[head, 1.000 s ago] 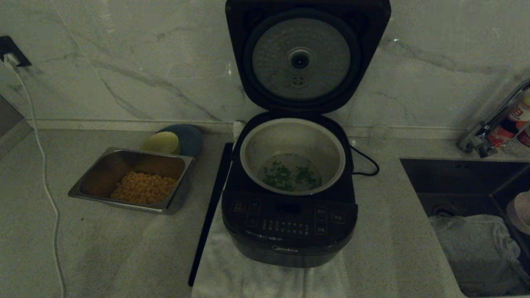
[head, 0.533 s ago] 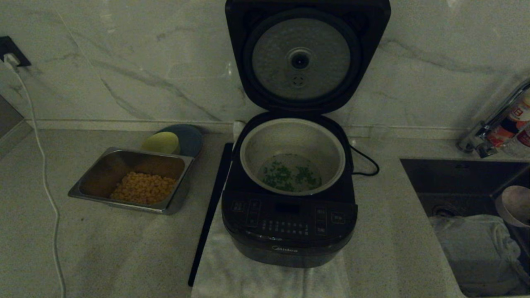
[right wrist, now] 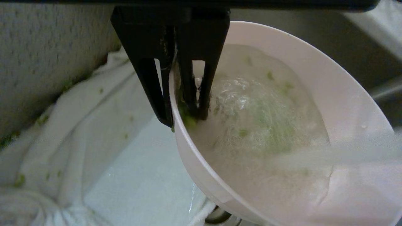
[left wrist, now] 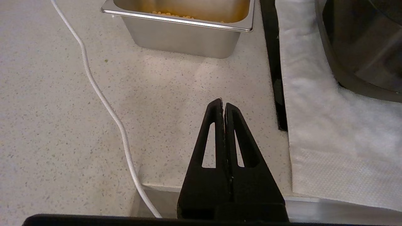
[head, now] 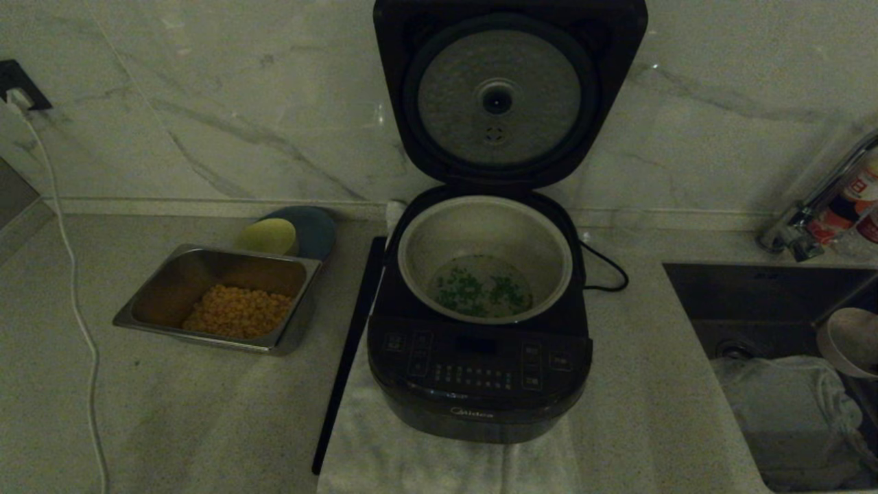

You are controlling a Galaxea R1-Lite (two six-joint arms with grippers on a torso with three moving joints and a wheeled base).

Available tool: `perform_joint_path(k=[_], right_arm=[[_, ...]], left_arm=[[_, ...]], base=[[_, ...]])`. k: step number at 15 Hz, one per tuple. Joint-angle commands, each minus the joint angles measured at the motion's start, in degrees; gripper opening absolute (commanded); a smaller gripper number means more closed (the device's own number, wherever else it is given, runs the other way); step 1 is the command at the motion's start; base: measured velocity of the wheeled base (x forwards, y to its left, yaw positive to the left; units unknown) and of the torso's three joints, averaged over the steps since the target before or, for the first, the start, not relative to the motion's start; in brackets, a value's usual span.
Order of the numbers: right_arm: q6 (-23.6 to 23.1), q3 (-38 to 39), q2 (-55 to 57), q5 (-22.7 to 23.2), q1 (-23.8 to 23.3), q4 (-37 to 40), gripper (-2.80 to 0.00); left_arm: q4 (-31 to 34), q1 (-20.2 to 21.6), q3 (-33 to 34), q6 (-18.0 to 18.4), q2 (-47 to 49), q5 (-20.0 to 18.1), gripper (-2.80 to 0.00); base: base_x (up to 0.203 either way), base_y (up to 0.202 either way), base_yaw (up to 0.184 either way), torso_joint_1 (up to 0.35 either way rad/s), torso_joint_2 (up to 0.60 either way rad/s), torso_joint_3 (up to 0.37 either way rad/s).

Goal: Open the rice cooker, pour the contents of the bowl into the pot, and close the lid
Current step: Fill a bowl with water from the tap

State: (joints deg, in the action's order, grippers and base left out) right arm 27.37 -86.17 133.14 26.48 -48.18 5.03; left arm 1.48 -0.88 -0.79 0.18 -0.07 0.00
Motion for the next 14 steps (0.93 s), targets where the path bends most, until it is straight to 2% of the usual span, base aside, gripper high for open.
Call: perform_joint_path(k=[1, 4, 8, 11, 14], right_arm=[[-0.1, 2.8, -3.4, 0.2, 0.2, 0.1, -2.8], [-2.3, 10.5, -11.2, -0.8, 3.8, 0.0, -2.8], [-5.3, 17.2, -23.2, -4.1, 11.8, 2.3, -2.8], [-5.8, 14.7, -31.4, -4.5, 17.9, 13.9, -2.8], [-7.2, 7.1, -36.3, -6.7, 25.0, 27.1, -2.8]], left_arm=[[0.0, 0.0, 0.0, 0.0, 0.0, 0.0, -2.8], [0.0, 0.0, 0.0, 0.0, 0.0, 0.0, -2.8], [0.0, 0.0, 0.0, 0.0, 0.0, 0.0, -2.8], [0.0, 0.0, 0.0, 0.0, 0.0, 0.0, -2.8], [0.0, 0.0, 0.0, 0.0, 0.0, 0.0, -2.8]], base=[[0.0, 0.0, 0.0, 0.0, 0.0, 0.0], [0.0, 0.0, 0.0, 0.0, 0.0, 0.0], [0.0, 0.0, 0.0, 0.0, 0.0, 0.0], [0.0, 0.0, 0.0, 0.0, 0.0, 0.0], [0.0, 0.0, 0.0, 0.0, 0.0, 0.0]])
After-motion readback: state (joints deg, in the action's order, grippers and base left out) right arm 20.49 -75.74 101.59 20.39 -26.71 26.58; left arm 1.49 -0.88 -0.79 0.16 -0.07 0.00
